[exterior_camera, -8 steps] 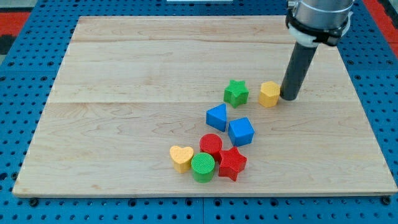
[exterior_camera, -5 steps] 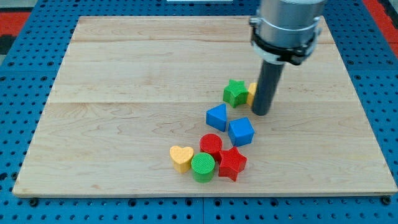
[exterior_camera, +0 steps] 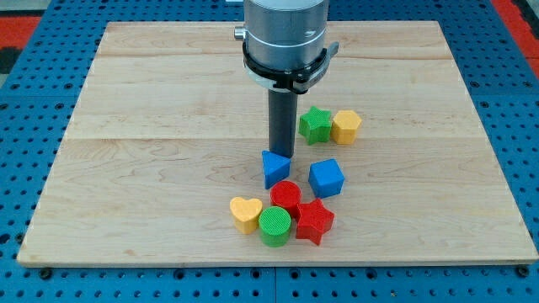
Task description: Push the blue triangle slightly towards red circle
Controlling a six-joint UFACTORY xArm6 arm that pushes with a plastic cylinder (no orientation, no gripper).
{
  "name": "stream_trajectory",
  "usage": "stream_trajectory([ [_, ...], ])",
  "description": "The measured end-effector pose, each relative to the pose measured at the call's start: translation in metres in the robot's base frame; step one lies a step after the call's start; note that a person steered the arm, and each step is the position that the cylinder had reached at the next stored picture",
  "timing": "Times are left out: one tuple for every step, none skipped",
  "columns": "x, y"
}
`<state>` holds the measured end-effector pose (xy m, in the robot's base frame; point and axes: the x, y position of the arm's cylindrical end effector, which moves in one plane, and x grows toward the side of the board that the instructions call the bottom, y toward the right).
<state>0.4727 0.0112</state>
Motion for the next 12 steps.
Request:
stream_trajectory([
  [0.0,-0.001],
  [0.005,-0.006],
  [0.005,-0.007],
  [0.003,-0.006],
  [-0.006,0.03],
  [0.002,0.026],
  [0.002,0.026],
  [0.004,0.007],
  [0.004,-0.01],
  [0.004,-0.014],
  [0.006,-0.014],
  [0.006,-0.017],
])
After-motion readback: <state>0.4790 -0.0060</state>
